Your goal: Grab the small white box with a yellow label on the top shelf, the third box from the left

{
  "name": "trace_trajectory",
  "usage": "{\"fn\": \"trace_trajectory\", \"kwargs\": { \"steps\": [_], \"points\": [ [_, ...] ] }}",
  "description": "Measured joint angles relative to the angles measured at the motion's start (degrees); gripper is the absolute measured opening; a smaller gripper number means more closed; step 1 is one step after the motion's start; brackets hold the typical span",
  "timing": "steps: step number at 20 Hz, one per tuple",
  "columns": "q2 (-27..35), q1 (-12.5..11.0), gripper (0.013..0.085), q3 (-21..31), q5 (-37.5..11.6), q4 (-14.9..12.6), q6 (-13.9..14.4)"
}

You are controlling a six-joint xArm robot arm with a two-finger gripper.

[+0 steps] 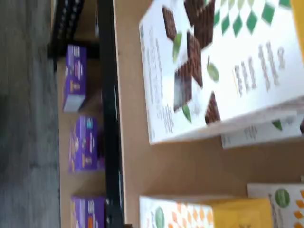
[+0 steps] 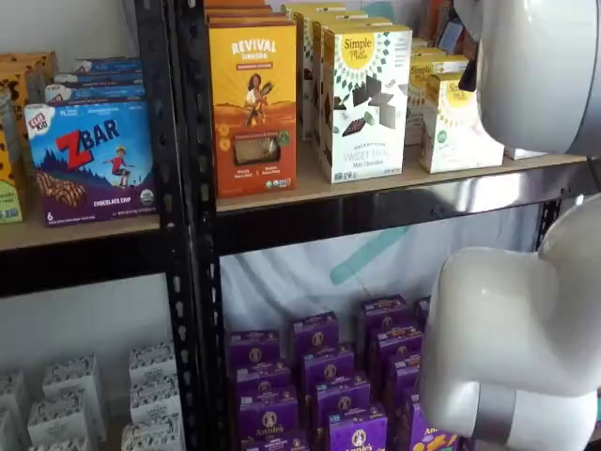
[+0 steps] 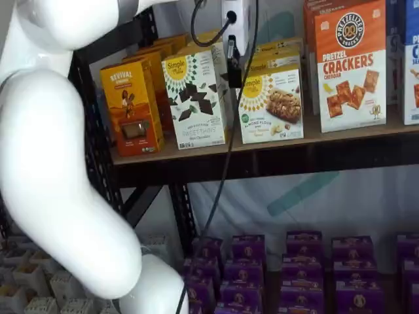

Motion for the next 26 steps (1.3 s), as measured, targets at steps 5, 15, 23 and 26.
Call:
{"fn": "trace_trajectory", "kwargs": {
  "steps": [5, 15, 23, 26],
  "points": [
    [2.6, 1.4, 0.085, -0.2, -3.0, -3.2, -0.3],
    [9.8, 3.8, 0.085, -5.9, 0.6, -9.0, 1.6],
    [13.0, 7.1, 0.085, -8.9, 4.9, -15.0, 4.4],
    [13.8, 7.8, 0.085, -9.7, 6.2, -16.3, 5.0]
  ]
}}
